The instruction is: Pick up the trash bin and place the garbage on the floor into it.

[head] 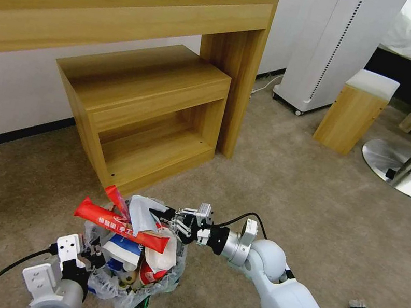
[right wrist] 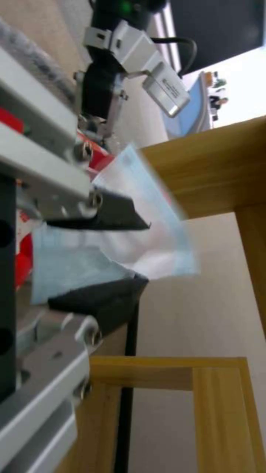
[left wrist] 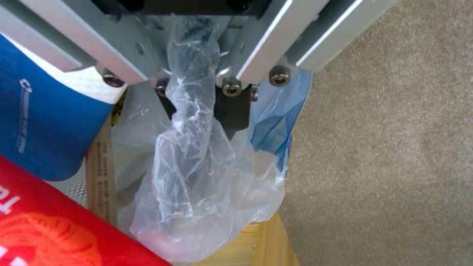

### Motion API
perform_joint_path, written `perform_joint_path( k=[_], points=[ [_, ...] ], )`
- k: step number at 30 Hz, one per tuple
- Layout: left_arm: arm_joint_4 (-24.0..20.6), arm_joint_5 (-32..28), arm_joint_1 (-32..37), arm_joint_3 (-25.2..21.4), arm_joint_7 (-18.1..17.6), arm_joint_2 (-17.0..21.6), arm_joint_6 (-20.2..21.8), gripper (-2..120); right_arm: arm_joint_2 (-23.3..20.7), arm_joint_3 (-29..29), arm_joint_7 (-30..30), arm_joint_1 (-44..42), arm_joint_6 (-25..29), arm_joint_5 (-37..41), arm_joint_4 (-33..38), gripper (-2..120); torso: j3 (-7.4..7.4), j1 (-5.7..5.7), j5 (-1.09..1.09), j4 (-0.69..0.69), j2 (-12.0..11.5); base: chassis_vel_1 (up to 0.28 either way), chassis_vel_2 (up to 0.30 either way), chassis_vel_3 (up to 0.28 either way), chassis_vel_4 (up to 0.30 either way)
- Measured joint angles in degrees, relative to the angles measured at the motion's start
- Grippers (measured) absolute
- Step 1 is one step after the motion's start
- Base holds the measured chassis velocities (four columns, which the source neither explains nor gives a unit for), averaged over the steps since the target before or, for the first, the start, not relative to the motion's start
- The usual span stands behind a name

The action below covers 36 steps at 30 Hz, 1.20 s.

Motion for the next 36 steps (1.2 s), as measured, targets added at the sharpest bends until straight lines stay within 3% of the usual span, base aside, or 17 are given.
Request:
perform_joint_path(
  k=[5, 10, 13, 14, 16, 17, 18, 20, 21, 23, 27, 32, 36],
  points=[
    [-0.1, -0.1, -0.1, -0.2, 0.0, 0.2, 0.0, 0, -5.1, 0.9, 0.7, -0.1, 0.6, -0.4, 2.3, 52, 0.00, 0.00, 0.00, -0.01, 0.0, 0.000, 0.000, 0.000, 0.000],
    [-0.1, -0.2, -0.3, -0.4, 0.0, 0.3, 0.0, 0, -8.2, 2.0, 3.0, -0.2, 1.6, 0.4, 3.7, 64, 0.00, 0.00, 0.00, -0.01, 0.0, 0.000, 0.000, 0.000, 0.000],
    [0.3, -0.4, -1.0, -0.6, 0.0, 0.4, 0.1, 0, -9.8, 5.5, 15.3, -1.2, 3.1, 3.6, 7.3, 80, 0.00, 0.00, 0.00, 0.00, 0.0, 0.000, 0.000, 0.000, 0.000],
    [0.3, -0.4, -1.0, -0.6, 0.0, 0.4, 0.1, 0, -9.8, 5.5, 15.3, -1.2, 3.1, 3.6, 7.3, 80, 0.00, 0.00, 0.00, 0.00, 0.0, 0.000, 0.000, 0.000, 0.000],
    [0.5, -0.4, -1.4, -0.8, -0.3, 0.5, 0.1, 0, -9.6, 8.5, 26.4, -2.5, 5.3, 6.3, 9.6, 88, 0.00, 0.00, 0.02, 0.02, 0.0, 0.000, 0.000, 0.000, 0.000],
    [0.6, -0.4, -1.5, -1.0, -0.6, 0.6, 0.0, 0, -9.6, 11.1, 30.9, -3.8, 3.6, 6.4, 11.3, 93, 0.00, 0.00, 0.01, 0.01, 0.0, 0.000, 0.000, 0.000, 0.000],
    [0.6, -0.4, -1.5, -1.0, -0.6, 0.6, 0.0, 0, -9.6, 11.1, 30.9, -3.8, 3.6, 6.4, 11.3, 93, 0.00, 0.00, 0.01, 0.01, 0.0, 0.000, 0.000, 0.000, 0.000],
    [0.8, 0.9, -1.8, -1.6, -1.1, 1.0, -0.4, 0, -9.6, 16.9, 38.4, -6.8, 1.0, 4.9, 13.9, 99, 0.00, 0.00, -0.02, -0.01, 0.0, 0.000, 0.000, 0.000, 0.000],
    [0.8, 0.9, -1.8, -1.6, -1.1, 1.0, -0.4, 0, -9.6, 16.9, 38.4, -6.8, 1.0, 4.9, 13.9, 99, 0.00, 0.00, -0.02, -0.01, 0.0, 0.000, 0.000, 0.000, 0.000],
    [0.8, 2.2, -2.0, -2.1, -1.2, 1.4, -1.1, 0, -9.0, 22.6, 43.1, -10.5, 0.4, 4.3, 15.4, 100, 0.00, 0.00, 0.00, -0.01, 0.0, 0.000, 0.000, 0.000, 0.000],
    [0.6, 3.1, -2.4, -2.3, -1.1, 1.7, -2.0, 0, -7.6, 29.4, 44.5, -15.6, 1.8, 2.1, 16.8, 100, 0.00, 0.00, 0.02, -0.01, 0.0, 0.000, 0.000, 0.000, 0.000],
    [0.6, 5.0, -2.6, -2.3, -0.3, 1.8, -3.6, 0, -5.7, 40.5, 42.8, -22.3, 6.8, -1.5, 20.0, 100, 0.00, 0.00, -0.01, -0.01, 0.0, 0.000, 0.000, 0.000, 0.000],
    [-0.1, 5.4, -2.6, -2.4, 0.1, 1.8, -4.1, 0, -5.7, 45.9, 41.0, -24.7, 10.3, -3.6, 20.4, 100, -0.01, 0.00, 0.01, -0.01, 0.0, 0.000, 0.000, 0.000, 0.000]
  ],
)
